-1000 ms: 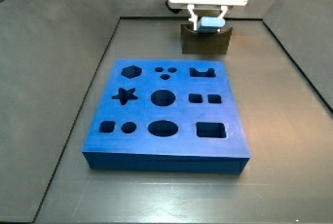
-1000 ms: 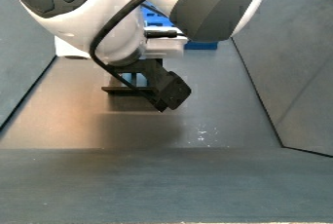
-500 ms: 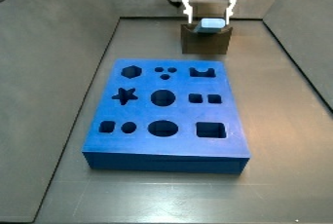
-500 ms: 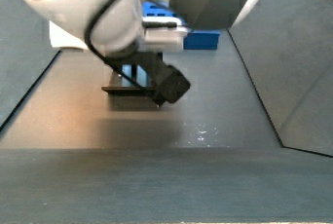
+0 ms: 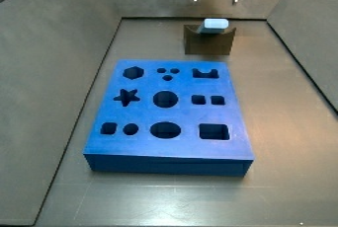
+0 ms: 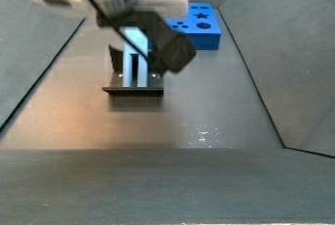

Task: Pick up the square-circle object. Move up. Place the square-circle object on the fixture. Regrasp the square-circle object. Move to above the board. Insert the square-circle object.
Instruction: Regrasp the square-circle object.

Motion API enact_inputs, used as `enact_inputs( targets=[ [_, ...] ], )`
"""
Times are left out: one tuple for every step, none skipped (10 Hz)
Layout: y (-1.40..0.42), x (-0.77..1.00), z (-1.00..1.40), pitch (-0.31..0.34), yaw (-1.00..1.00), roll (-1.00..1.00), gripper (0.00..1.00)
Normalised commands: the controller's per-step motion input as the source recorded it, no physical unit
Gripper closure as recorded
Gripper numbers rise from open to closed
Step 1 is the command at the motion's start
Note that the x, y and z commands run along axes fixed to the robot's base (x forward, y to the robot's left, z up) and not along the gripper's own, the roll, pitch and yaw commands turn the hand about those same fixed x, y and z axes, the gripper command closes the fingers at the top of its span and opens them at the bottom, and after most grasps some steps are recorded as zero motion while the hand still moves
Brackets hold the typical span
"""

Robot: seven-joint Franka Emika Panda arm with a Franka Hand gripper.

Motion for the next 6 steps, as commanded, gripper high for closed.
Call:
enact_inputs(
  targets=[
    [0.01, -0.03, 0.3, 0.066, 0.0, 0.04, 0.0],
    [0.0, -1.0, 0.0, 0.035, 0.11, 0.07, 0.0],
    [0.0, -1.0, -0.04, 0.03, 0.11, 0.05, 0.0],
    [-0.01, -1.0, -0.01, -0.021, 0.05, 0.07, 0.0],
    [-0.01, -1.0, 0.0, -0.027, 0.03, 0.09, 0.0],
    [-0.01, -1.0, 0.0, -0.034, 0.01, 0.11, 0.0]
  ],
)
